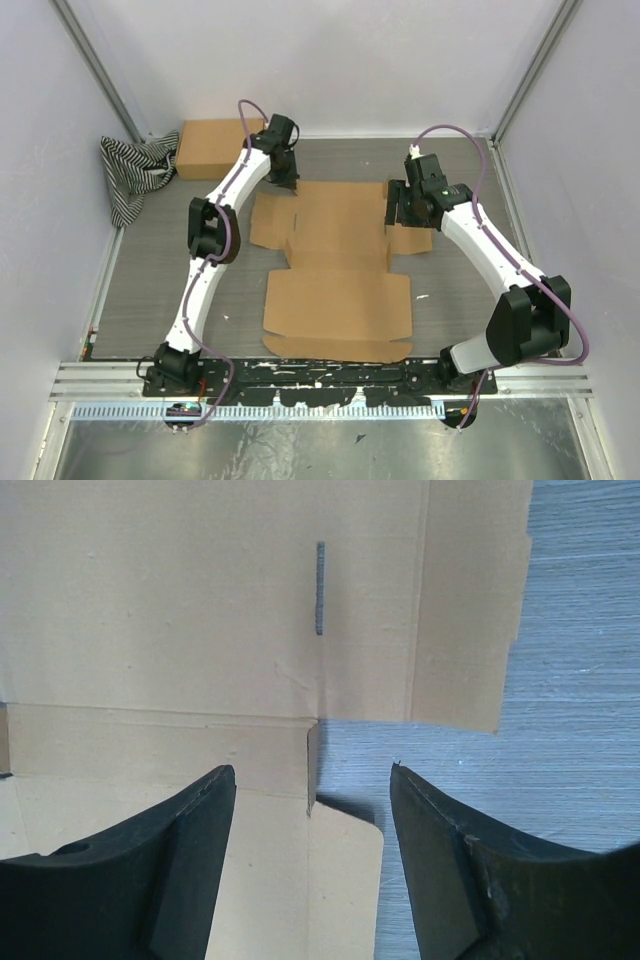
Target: Fold the paper box
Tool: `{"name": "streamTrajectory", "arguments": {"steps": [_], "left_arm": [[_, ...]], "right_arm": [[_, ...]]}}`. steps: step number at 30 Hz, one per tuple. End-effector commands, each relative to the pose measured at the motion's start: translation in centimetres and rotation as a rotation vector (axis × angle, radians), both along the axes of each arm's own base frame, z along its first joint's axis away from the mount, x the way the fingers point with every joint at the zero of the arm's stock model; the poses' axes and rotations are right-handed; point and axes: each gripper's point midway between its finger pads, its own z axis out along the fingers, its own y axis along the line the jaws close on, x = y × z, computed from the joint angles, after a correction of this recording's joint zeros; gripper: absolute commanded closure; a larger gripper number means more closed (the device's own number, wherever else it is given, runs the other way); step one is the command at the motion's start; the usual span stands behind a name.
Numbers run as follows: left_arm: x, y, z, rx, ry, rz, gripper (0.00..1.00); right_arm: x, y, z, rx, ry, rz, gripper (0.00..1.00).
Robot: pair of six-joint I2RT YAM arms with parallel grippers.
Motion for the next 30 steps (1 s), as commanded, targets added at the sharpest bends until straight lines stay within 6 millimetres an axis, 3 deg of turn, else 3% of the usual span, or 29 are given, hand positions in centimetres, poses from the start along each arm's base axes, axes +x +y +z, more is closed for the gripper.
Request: {"name": "streamTrajectory", "arguments": {"steps": [1, 5, 9, 11, 12, 13, 15, 19, 25, 30], "left_arm": [[1.9, -0.5, 1.8, -0.054, -0.080, 0.005, 0.99], [2.2, -0.4, 3.7, -0.055, -0.130, -0.007, 1.00], [1.7, 0.2, 7.0, -0.052, -0.220, -0.027, 1.00], [1.1, 0.7, 8.9, -0.054, -0.275, -0.038, 1.00], [0.8, 0.9, 11.1, -0.066, -0.328, -0.043, 1.00], [0.5, 1.1, 11.3, -0.065, -0.344, -0.048, 1.00], [-0.4, 1.5, 14.2, -0.086, -0.428, -0.057, 1.00], [-1.7, 2.0, 18.1, -0.126, -0.591, -0.077, 1.00], [-4.8, 2.0, 20.6, -0.152, -0.732, -0.153, 1.00], [-8.2, 1.7, 20.7, -0.098, -0.823, -0.196, 1.00]], "right_arm": [[1.4, 0.5, 1.0, 0.025, -0.052, 0.011, 0.32], [1.9, 0.4, 1.1, 0.029, -0.052, 0.004, 0.32], [2.7, 0.1, 2.2, 0.031, -0.072, -0.009, 0.32], [3.1, 0.0, 3.2, 0.029, -0.090, -0.012, 0.32], [3.4, -0.1, 3.8, 0.027, -0.101, -0.016, 0.32], [3.5, -0.2, 4.2, 0.026, -0.108, -0.017, 0.32], [3.9, -0.3, 5.4, 0.026, -0.129, -0.020, 0.32], [4.2, -0.2, 7.3, 0.036, -0.166, -0.018, 0.32], [4.2, -0.1, 10.4, 0.042, -0.227, 0.014, 0.32], [3.0, 0.2, 13.2, 0.067, -0.269, 0.053, 0.32]]}}
